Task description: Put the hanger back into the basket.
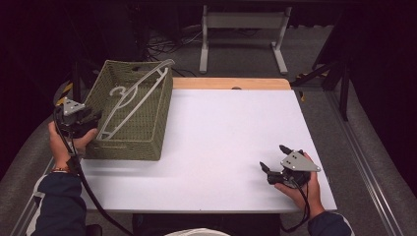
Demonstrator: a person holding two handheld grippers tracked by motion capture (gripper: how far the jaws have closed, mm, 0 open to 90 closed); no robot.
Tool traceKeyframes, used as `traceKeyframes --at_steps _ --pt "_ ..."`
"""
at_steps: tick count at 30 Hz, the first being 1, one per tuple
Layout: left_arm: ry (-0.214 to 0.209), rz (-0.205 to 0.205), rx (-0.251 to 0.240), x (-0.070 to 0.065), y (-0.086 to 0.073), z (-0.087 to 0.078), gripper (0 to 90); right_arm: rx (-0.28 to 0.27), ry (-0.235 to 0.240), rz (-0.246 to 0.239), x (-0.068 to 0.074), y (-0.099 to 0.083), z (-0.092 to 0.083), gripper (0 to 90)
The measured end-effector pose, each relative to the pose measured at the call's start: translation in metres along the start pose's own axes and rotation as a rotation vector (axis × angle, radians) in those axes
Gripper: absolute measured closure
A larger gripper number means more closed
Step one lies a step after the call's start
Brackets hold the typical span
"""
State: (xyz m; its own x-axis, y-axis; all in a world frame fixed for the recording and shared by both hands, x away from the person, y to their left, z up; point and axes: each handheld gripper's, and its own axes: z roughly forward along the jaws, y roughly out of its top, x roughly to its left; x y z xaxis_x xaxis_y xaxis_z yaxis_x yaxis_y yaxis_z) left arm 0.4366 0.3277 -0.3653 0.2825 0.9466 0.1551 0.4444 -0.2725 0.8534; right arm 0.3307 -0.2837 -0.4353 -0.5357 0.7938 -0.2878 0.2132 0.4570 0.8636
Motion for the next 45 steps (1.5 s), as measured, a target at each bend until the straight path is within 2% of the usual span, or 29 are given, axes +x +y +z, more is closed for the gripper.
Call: traceKeyframes --at_steps 4,9,17,20,21,24,27,30,34,38,42,45 --pt "-0.014 0.039 -0.033 -0.008 0.005 -0.004 57.2 0.000 0.002 -0.003 0.000 0.000 0.000 14.7" --pt "-0.036 0.050 -0.094 -0.017 0.009 -0.009 50.3 0.000 0.004 -0.003 0.001 0.000 0.000 14.7" --pt "-0.141 0.065 -0.222 -0.033 0.013 -0.021 32.9 -0.001 0.004 -0.004 0.001 0.000 0.000 14.7" --pt "-0.165 0.056 -0.246 -0.037 0.014 -0.021 26.2 -0.001 0.005 -0.006 0.001 0.001 0.000 14.8" --pt "-0.193 0.061 -0.264 -0.041 0.014 -0.022 23.8 -0.001 0.007 -0.006 0.002 0.001 0.000 14.8" --pt "-0.200 0.061 -0.267 -0.045 0.015 -0.022 17.9 -0.003 0.006 -0.006 0.001 0.001 0.000 14.8" --pt "-0.229 0.064 -0.290 -0.052 0.016 -0.023 13.7 -0.003 0.008 -0.006 0.002 0.001 0.001 14.8" --pt "-0.239 0.068 -0.300 -0.055 0.016 -0.024 11.8 -0.004 0.009 -0.003 0.002 0.001 0.000 14.8" --pt "-0.283 0.089 -0.342 -0.064 0.016 -0.031 7.7 -0.005 0.012 -0.004 0.002 0.001 0.000 14.7" --pt "-0.315 0.111 -0.367 -0.073 0.015 -0.037 6.8 -0.008 0.015 0.000 0.002 0.001 0.001 14.7" --pt "-0.318 0.116 -0.387 -0.081 0.014 -0.040 5.9 -0.013 0.018 0.005 0.003 0.002 0.001 14.6" --pt "-0.332 0.138 -0.400 -0.091 0.013 -0.044 5.8 -0.014 0.020 0.002 0.004 0.002 0.002 14.6"
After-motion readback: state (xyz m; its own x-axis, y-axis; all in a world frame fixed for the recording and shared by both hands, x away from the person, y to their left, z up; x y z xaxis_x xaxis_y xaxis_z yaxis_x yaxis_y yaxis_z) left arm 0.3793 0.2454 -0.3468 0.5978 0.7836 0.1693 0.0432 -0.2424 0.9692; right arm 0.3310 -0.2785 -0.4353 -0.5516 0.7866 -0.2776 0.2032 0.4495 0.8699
